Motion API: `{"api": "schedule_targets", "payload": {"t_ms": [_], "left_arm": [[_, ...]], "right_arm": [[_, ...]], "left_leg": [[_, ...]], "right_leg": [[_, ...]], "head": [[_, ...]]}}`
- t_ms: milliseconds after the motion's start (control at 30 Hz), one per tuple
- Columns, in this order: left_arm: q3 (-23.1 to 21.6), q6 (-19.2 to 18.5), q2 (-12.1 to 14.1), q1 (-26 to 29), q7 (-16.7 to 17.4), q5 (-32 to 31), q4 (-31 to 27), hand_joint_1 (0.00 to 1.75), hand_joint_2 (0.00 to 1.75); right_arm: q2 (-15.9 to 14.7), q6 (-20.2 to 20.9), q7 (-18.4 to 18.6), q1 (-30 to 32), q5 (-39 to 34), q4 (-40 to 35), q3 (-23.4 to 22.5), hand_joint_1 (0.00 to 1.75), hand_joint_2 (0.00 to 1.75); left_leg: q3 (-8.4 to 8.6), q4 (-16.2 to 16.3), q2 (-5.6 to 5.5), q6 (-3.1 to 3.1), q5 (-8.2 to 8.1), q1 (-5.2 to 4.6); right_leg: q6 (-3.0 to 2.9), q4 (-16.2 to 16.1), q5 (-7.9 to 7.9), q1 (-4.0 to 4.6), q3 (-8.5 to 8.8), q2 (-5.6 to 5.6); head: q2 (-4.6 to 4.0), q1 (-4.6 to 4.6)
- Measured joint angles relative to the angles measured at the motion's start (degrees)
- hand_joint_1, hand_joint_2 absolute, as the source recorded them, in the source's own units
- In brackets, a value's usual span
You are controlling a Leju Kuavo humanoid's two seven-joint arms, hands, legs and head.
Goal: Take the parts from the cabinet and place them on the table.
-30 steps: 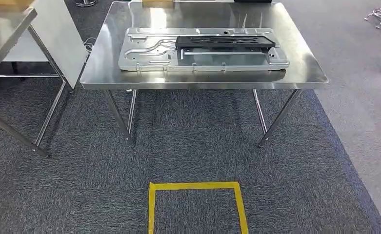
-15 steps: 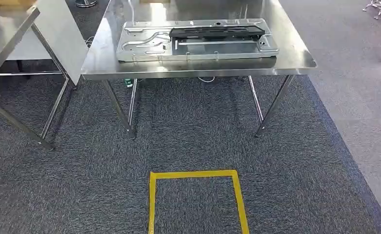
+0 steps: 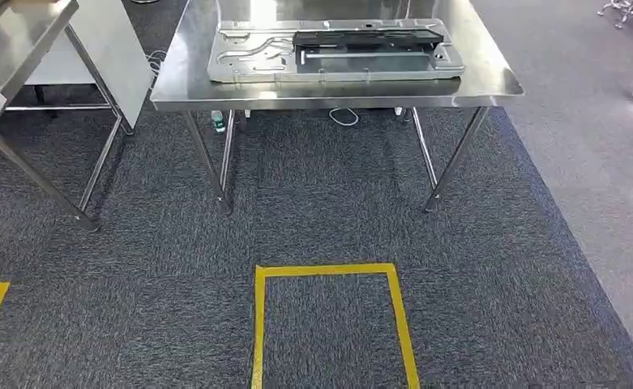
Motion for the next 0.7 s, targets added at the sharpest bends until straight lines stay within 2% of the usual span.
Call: {"api": "schedule_targets", "payload": {"t_ms": [33,67,100,133,167,267,300,333,367,400,433,467,500,533,567,600,633,667,700], "left_arm": [[0.04,-0.02,0.0,-0.06,-0.07,-0.07,0.0,0.0,0.0],[0.11,-0.07,0.0,-0.07,-0.15,-0.11,0.0,0.0,0.0],[0.28,-0.09,0.0,-0.1,-0.17,-0.15,0.0,0.0,0.0],[0.42,-0.09,0.02,-0.09,-0.17,-0.22,0.0,0.0,0.0],[0.57,-0.09,0.22,-0.06,-0.17,-0.31,0.0,0.0,0.0],[0.83,-0.09,0.26,-0.05,-0.28,-0.52,0.0,0.0,0.0],[0.85,-0.09,0.24,0.1,-0.35,-0.55,0.02,0.0,0.0],[0.85,-0.15,0.22,0.04,-0.46,-0.57,0.0,0.0,0.0],[0.85,-0.2,0.13,0.02,-0.5,-0.66,0.0,0.0,0.0],[0.85,-0.2,0.13,0.07,-0.52,-0.68,0.0,0.0,0.0],[0.87,-0.17,0.15,0.05,-0.55,-0.7,0.0,0.0,0.0],[0.9,-0.17,0.15,-0.03,-0.61,-0.72,0.0,0.0,0.0],[0.9,-0.17,0.15,-0.1,-0.65,-0.72,0.0,0.0,0.0],[0.92,-0.17,0.15,-0.13,-0.7,-0.76,0.0,0.0,0.0],[0.92,-0.17,0.15,-0.16,-0.72,-0.92,0.0,0.0,0.0],[0.92,-0.2,0.15,-0.19,-0.79,-1.05,0.0,0.0,0.0],[0.92,-0.2,0.22,-0.25,-0.85,-1.07,0.0,0.0,0.0],[0.92,-0.2,0.39,-0.38,-0.87,-1.09,0.02,0.0,0.0],[0.96,-0.2,0.52,-0.39,-0.96,-1.11,0.0,0.0,0.0]], "right_arm": [[0.0,0.41,-0.5,-0.01,-0.02,0.0,-0.13,0.0,0.0],[-0.04,0.57,-0.88,-0.01,-0.04,0.02,-0.2,0.0,0.0],[-0.17,0.74,-1.18,-0.03,-0.05,0.02,-0.22,0.0,0.0],[-0.2,0.92,-1.34,-0.2,-0.04,0.02,-0.22,0.0,0.0],[-0.17,1.14,-1.47,-0.2,-0.04,0.02,-0.24,0.0,0.0],[-0.2,1.42,-2.39,-0.15,-0.07,0.11,-0.33,0.0,0.0],[-0.2,1.55,-2.97,-0.06,-0.11,0.17,-0.35,0.0,0.0],[-0.2,1.79,-3.37,-0.17,-0.11,0.24,-0.37,0.0,0.0],[-0.24,2.06,-3.79,-0.21,-0.11,0.26,-0.39,0.0,0.0],[-0.31,2.16,-4.11,-0.18,-0.11,0.28,-0.42,0.0,0.0],[-0.37,2.32,-4.44,-0.15,-0.11,0.35,-0.42,0.0,0.0],[-0.39,2.32,-4.79,-0.18,-0.11,0.48,-0.42,0.0,0.0],[-0.39,2.38,-4.94,-0.2,-0.11,0.57,-0.42,0.0,0.0],[-0.39,2.41,-5.1,-0.22,-0.09,0.63,-0.46,0.0,0.0],[-0.39,2.41,-5.36,-0.24,-0.07,0.72,-0.57,0.0,0.0],[-0.37,2.43,-5.55,-0.26,-0.04,0.9,-0.75,0.0,0.0],[-0.37,2.43,-5.69,-0.3,-0.02,0.98,-0.85,0.0,0.0],[-0.31,2.43,-5.82,-0.36,0.02,1.05,-0.96,0.0,0.0],[-0.31,2.38,-5.93,-0.34,0.04,1.2,-1.07,0.0,0.0]], "left_leg": [[-1.11,0.8,0.04,-0.13,0.19,0.05],[-2.12,1.68,0.05,-0.2,0.26,0.17],[-2.99,2.64,0.01,-0.31,0.26,0.3],[-3.77,3.61,0.01,-0.62,0.25,0.25],[-4.7,4.44,-0.08,-0.91,0.26,0.12],[-5.08,4.86,-0.23,-1.97,1.14,0.25],[-5.45,5.05,-0.41,-2.39,1.19,0.4],[-6.05,6.08,-0.46,-2.57,-0.81,0.62],[-7.06,8.66,-0.48,-2.63,-4.33,0.63],[-7.86,12.31,-0.47,-2.72,-7.81,0.65],[-8.64,16.33,-0.47,-2.74,-10.58,0.64],[-9.09,20.09,-0.48,-2.67,-12.07,0.6],[-8.61,21.79,-0.48,-2.5,-11.28,0.57],[-7.1,21.18,-0.48,-2.18,-8.98,0.52],[-4.74,18.71,-0.5,-1.76,-6.5,0.36],[-1.25,14.21,-0.5,-1.26,-4.68,0.08],[2.97,8.51,-0.54,-0.74,-4.49,-0.25],[6.53,2.9,-0.52,-0.28,-6.24,-0.81],[8.13,-0.69,-0.52,-0.37,-7.23,-0.77]], "right_leg": [[0.14,-1.58,1.94,-0.22,2.02,0.0],[0.27,-5.46,3.88,-0.47,5.09,-0.03],[0.51,-10.78,4.98,-0.79,8.88,-0.03],[0.81,-15.33,3.13,-0.98,11.22,0.05],[0.37,-16.69,2.69,-0.17,12.1,0.37],[-0.77,-15.77,3.23,-0.03,10.95,0.4],[-1.71,-16.27,3.86,-0.21,9.99,0.16],[-2.27,-16.18,4.45,-0.14,9.66,0.06],[-2.78,-16.21,5.02,-0.06,8.93,0.0],[-2.98,-16.18,5.57,0.13,8.25,-0.01],[-3.09,-16.16,6.16,0.34,7.51,-0.03],[-3.15,-16.12,6.86,0.57,6.57,-0.08],[-3.19,-15.99,7.5,0.79,5.9,-0.13],[-3.22,-15.91,8.1,0.94,4.97,-0.19],[-3.2,-15.76,8.68,1.05,4.1,-0.17],[-3.13,-15.64,9.26,1.06,3.28,-0.12],[-3.02,-15.55,9.88,1.05,2.78,-0.05],[-2.71,-15.49,10.35,1.23,2.58,-0.04],[-2.39,-15.56,11.04,1.14,2.45,-0.19]], "head": [[0.0,0.0],[0.0,0.0],[0.0,0.0],[0.0,-0.02],[0.02,-0.02],[0.0,-0.07],[0.0,-0.06],[0.0,-0.04],[0.0,-0.11],[0.0,-0.11],[0.0,-0.09],[0.0,-0.09],[0.0,-0.11],[0.02,-0.09],[0.0,-0.09],[0.0,-0.09],[0.0,-0.11],[0.02,-0.11],[0.02,-0.04]]}}
